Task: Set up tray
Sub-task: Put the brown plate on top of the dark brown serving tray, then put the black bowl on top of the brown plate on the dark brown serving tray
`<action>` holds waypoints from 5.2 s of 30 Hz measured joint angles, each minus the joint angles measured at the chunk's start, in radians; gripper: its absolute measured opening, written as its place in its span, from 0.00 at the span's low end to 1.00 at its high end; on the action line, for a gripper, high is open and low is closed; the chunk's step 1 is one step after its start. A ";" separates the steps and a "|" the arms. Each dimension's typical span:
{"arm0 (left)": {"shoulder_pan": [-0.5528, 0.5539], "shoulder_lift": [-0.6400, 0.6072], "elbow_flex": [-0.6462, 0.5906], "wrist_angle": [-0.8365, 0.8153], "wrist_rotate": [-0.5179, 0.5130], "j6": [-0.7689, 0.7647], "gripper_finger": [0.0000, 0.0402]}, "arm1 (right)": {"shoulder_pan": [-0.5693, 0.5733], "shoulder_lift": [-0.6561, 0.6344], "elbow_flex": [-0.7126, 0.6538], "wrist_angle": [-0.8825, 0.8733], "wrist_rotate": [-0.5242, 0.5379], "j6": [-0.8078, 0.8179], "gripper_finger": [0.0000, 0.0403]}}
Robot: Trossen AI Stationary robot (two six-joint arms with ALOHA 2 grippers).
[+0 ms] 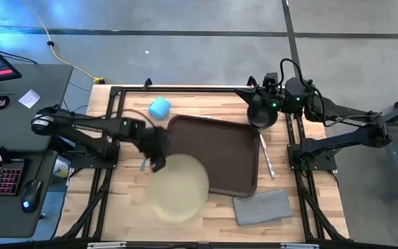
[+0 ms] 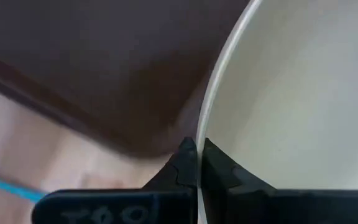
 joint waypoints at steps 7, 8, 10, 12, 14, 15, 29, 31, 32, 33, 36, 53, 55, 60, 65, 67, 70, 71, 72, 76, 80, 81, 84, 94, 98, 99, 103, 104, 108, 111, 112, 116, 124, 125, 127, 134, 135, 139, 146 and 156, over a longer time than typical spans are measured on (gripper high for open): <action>0.160 0.014 0.017 0.085 -0.114 -0.071 0.08 | 0.000 0.000 0.000 0.000 0.000 -0.008 0.00; 0.177 0.025 0.017 0.093 -0.115 -0.078 0.08 | 0.000 0.000 0.000 0.000 0.000 -0.008 0.00; 0.211 0.051 0.016 0.095 -0.115 -0.096 0.08 | 0.000 0.000 0.000 -0.001 -0.001 -0.008 0.00; 0.238 0.076 0.016 0.136 -0.094 -0.099 0.08 | 0.000 0.000 0.000 -0.010 -0.006 -0.008 0.00; 0.245 0.101 0.017 0.198 -0.084 -0.119 0.08 | 0.000 0.000 0.000 -0.023 -0.015 -0.008 0.00; 0.242 0.117 0.017 0.228 -0.084 -0.127 0.08 | 0.000 0.000 0.000 -0.033 -0.020 -0.008 0.00; 0.241 0.382 0.118 0.317 -0.123 -0.200 0.08 | 0.001 -0.001 0.000 -0.170 -0.181 -0.014 0.00; 0.237 0.419 0.154 0.308 -0.143 -0.200 0.08 | 0.001 0.001 0.000 -0.233 -0.206 0.002 0.00; 0.232 0.439 0.175 0.317 -0.155 -0.207 0.09 | 0.001 0.001 -0.001 -0.263 -0.218 0.012 0.00; 0.228 0.455 0.193 0.321 -0.164 -0.211 0.10 | 0.001 0.001 -0.001 -0.286 -0.229 0.024 0.00; 0.227 0.506 0.254 0.304 -0.157 -0.168 0.11 | 0.001 0.000 -0.001 -0.321 -0.250 0.052 0.00; 0.228 0.543 0.298 0.128 -0.144 -0.061 0.09 | 0.001 -0.011 -0.001 -0.338 -0.264 0.049 0.00; 0.228 0.542 0.298 0.084 -0.158 -0.027 0.08 | 0.001 -0.011 -0.001 -0.348 -0.263 0.049 0.00; 0.238 0.541 0.297 -0.013 -0.167 0.066 0.10 | 0.001 -0.009 -0.001 -0.383 -0.262 0.049 0.00; 0.241 0.540 0.297 0.026 -0.146 0.077 0.10 | 0.001 -0.008 -0.001 -0.448 -0.263 0.055 0.00; 0.241 0.540 0.297 0.078 -0.132 0.050 0.08 | 0.001 -0.008 0.000 -0.472 -0.270 0.072 0.00; 0.241 0.540 0.297 0.166 -0.122 -0.013 0.08 | 0.001 -0.008 0.000 -0.494 -0.280 0.078 0.00; 0.241 0.540 0.297 0.190 -0.123 -0.035 0.08 | 0.001 -0.008 0.000 -0.497 -0.289 0.079 0.00; 0.241 0.540 0.297 0.212 -0.126 -0.057 0.08 | 0.001 -0.008 0.000 -0.500 -0.298 0.079 0.00; 0.241 0.540 0.297 0.260 -0.177 -0.110 0.12 | 0.001 -0.008 0.000 -0.501 -0.321 0.090 0.00; 0.241 0.540 0.297 0.255 -0.207 -0.117 0.13 | 0.001 -0.008 0.000 -0.502 -0.347 0.100 0.00; 0.241 0.540 0.297 0.255 -0.207 -0.117 0.12 | 0.001 -0.008 0.000 -0.502 -0.356 0.100 0.00; 0.237 0.553 0.297 0.299 -0.193 -0.123 0.09 | 0.001 -0.008 0.000 -0.512 -0.362 0.099 0.00; 0.228 0.582 0.297 0.366 -0.159 -0.176 0.20 | 0.001 -0.008 0.000 -0.523 -0.361 0.101 0.00; 0.228 0.585 0.296 0.366 -0.126 -0.172 0.21 | 0.004 -0.008 0.000 -0.527 -0.360 0.107 0.00; 0.228 0.585 0.296 0.366 -0.125 -0.170 0.21 | 0.009 -0.008 0.000 -0.526 -0.357 0.108 0.00; 0.228 0.585 0.296 0.388 -0.104 -0.167 0.23 | 0.035 -0.008 0.000 -0.526 -0.338 0.106 0.00; 0.228 0.585 0.296 0.387 -0.100 -0.166 0.24 | 0.042 -0.008 0.000 -0.526 -0.328 0.105 0.00; 0.228 0.585 0.296 0.385 -0.098 -0.166 0.30 | 0.071 -0.008 0.000 -0.527 -0.267 0.105 0.00; 0.228 0.585 0.296 0.368 -0.097 -0.165 0.34 | 0.087 -0.008 0.000 -0.528 -0.230 0.105 0.00; 0.228 0.585 0.296 0.365 -0.095 -0.165 0.36 | 0.091 -0.008 0.000 -0.532 -0.217 0.105 0.00; 0.228 0.585 0.296 0.346 -0.059 -0.126 0.40 | 0.101 -0.008 0.000 -0.600 -0.108 0.111 0.00; 0.228 0.559 0.324 0.218 0.060 -0.104 0.41 | 0.012 0.044 0.000 -0.773 -0.037 0.044 0.04; 0.228 0.558 0.342 0.211 0.062 -0.089 0.40 | -0.006 0.056 0.000 -0.770 -0.050 0.031 0.06; 0.228 0.545 0.377 0.160 0.061 -0.053 0.38 | -0.038 0.088 0.000 -0.765 -0.058 0.018 0.10; 0.228 0.499 0.568 -0.039 -0.030 0.083 0.32 | -0.165 0.230 0.000 -0.771 -0.053 0.026 0.25; 0.228 0.486 0.594 -0.061 -0.044 0.103 0.31 | -0.185 0.252 0.000 -0.772 -0.053 0.030 0.27; 0.228 0.436 0.692 -0.088 -0.063 0.187 0.28 | -0.271 0.334 0.000 -0.804 -0.079 0.077 0.35; 0.228 0.349 0.822 -0.084 -0.100 0.232 0.22 | -0.353 0.443 0.000 -0.846 -0.137 0.047 0.44; 0.228 0.288 0.864 -0.098 -0.130 0.236 0.15 | -0.356 0.553 0.000 -0.787 -0.114 -0.006 0.42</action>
